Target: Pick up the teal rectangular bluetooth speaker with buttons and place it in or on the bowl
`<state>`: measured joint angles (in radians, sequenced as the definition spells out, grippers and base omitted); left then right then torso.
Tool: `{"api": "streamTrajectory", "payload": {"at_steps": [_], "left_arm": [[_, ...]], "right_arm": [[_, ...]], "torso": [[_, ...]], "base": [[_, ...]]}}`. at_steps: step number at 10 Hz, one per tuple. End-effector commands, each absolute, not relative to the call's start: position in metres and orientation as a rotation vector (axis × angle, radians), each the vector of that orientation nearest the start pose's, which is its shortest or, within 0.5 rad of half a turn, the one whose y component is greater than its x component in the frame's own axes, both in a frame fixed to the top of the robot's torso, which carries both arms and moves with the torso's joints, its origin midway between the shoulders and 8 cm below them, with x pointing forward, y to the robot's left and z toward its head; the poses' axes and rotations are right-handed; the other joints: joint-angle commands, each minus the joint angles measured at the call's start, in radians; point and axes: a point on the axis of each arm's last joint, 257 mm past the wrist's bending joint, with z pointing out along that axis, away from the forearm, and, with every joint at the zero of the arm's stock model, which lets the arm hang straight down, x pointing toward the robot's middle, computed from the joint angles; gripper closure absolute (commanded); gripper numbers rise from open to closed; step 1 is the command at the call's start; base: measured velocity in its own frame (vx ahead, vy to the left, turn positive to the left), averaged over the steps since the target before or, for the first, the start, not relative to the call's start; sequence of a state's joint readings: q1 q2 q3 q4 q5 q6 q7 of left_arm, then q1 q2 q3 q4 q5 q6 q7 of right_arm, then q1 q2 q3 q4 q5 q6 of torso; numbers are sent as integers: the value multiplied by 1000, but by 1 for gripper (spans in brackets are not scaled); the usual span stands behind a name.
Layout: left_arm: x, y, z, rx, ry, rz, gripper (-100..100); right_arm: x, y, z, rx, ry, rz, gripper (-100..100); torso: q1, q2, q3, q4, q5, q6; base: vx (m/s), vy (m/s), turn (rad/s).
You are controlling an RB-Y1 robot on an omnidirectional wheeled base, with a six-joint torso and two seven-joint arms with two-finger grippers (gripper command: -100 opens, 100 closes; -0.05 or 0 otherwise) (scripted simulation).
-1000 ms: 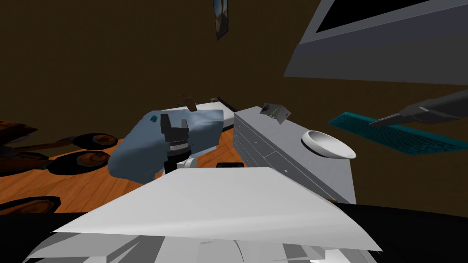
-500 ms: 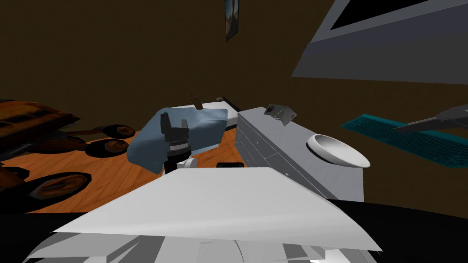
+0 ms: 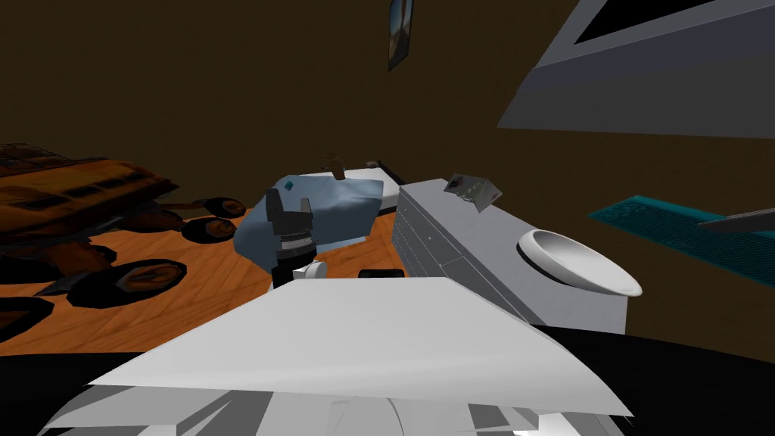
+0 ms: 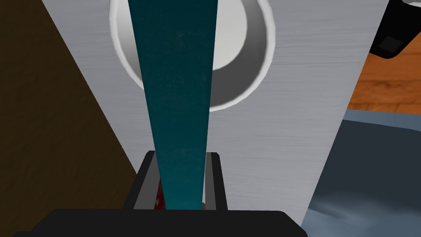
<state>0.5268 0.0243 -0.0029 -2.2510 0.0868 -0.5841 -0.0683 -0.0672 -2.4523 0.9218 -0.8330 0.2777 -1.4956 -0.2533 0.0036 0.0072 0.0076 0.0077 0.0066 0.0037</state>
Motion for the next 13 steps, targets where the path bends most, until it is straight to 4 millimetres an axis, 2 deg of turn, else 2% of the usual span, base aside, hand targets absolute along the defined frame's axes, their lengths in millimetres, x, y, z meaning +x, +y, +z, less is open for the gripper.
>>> {"api": "streamTrajectory", "payload": {"at_steps": [1, 7, 12, 13], "left_arm": [[332, 290, 19, -648, 571, -1290, 0], [332, 290, 19, -648, 571, -1290, 0], [332, 290, 19, -648, 571, -1290, 0], [332, 290, 19, -648, 571, -1290, 0]], "right_arm": [[170, -679, 105, -318, 2851, -244, 100], [122, -698, 96, -220, 2884, -240, 100], [95, -705, 88, -178, 2905, -227, 100], [84, -707, 84, -166, 2914, -218, 100]], "torso": [[0, 0, 0, 0, 0, 0], [1, 0, 0, 0, 1, -1], [1, 0, 0, 0, 2, -2], [1, -1, -1, 0, 2, -1]], "base": [[-33, -28, 195], [-38, -26, 188], [-36, -25, 135], [-26, -24, 178]]}}
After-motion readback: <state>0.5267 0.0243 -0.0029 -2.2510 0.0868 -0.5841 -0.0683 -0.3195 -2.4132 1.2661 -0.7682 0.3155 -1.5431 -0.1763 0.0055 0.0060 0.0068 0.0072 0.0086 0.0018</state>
